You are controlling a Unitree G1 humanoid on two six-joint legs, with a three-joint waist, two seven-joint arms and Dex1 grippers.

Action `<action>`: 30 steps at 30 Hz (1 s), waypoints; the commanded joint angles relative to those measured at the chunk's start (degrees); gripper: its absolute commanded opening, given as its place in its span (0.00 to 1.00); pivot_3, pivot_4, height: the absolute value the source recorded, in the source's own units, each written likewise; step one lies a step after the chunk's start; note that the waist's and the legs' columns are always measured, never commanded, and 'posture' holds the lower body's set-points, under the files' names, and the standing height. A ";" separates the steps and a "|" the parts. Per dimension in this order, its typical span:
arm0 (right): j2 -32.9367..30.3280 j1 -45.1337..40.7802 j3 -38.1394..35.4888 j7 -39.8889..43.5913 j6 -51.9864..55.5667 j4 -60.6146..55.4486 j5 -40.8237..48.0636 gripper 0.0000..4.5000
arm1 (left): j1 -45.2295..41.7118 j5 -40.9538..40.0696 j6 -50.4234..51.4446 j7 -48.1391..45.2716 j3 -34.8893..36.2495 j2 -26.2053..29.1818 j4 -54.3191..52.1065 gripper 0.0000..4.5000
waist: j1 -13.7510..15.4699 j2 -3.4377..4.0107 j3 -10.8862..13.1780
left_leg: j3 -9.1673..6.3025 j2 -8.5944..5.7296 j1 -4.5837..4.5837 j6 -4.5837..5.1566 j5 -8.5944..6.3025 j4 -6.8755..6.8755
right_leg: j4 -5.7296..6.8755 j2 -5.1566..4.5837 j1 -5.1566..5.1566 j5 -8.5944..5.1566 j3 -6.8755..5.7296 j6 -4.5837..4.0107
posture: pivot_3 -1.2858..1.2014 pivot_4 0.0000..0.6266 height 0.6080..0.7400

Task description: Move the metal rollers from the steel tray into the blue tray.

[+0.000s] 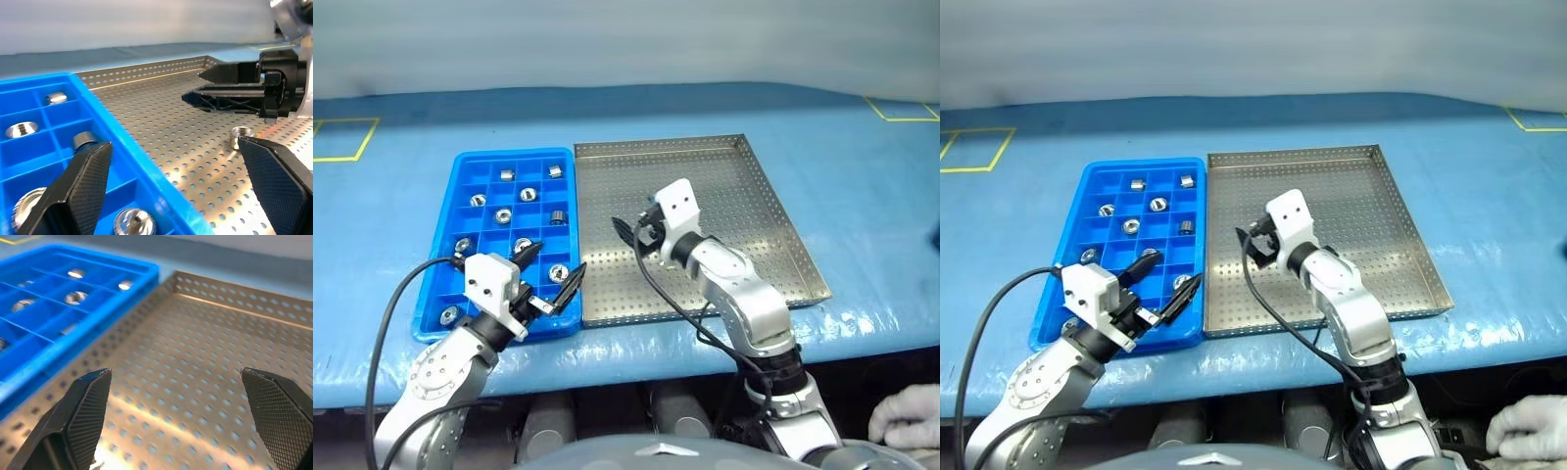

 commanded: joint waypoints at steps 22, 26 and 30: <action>1.82 12.17 -0.90 -3.08 3.55 -7.20 1.55 0.99 | -5.13 -0.43 -0.42 -4.46 -3.28 0.77 3.47 1.00 | -7.14 0.01 -0.01 | -0.03 0.00 0.05 0.00 0.00 0.01 | 0.01 0.02 0.07 0.06 0.07 0.11 | 0.44 0.24 1.00; 1.71 12.06 -0.67 -2.96 3.80 -7.23 1.70 0.99 | -4.91 -0.27 -0.44 -4.48 -3.35 0.81 3.63 1.00 | -7.14 0.00 -0.01 | -0.02 0.00 0.06 0.00 0.00 0.02 | 0.02 0.02 0.07 0.06 0.08 0.11 | 0.44 0.24 1.00; 1.68 12.10 -0.67 -2.94 3.96 -7.31 1.82 0.99 | -4.82 -0.27 -0.50 -4.58 -3.28 0.85 3.84 1.00 | -7.13 0.00 -0.01 | -0.02 0.00 0.06 0.00 0.00 0.01 | 0.02 0.02 0.07 0.06 0.07 0.11 | 0.44 0.24 1.00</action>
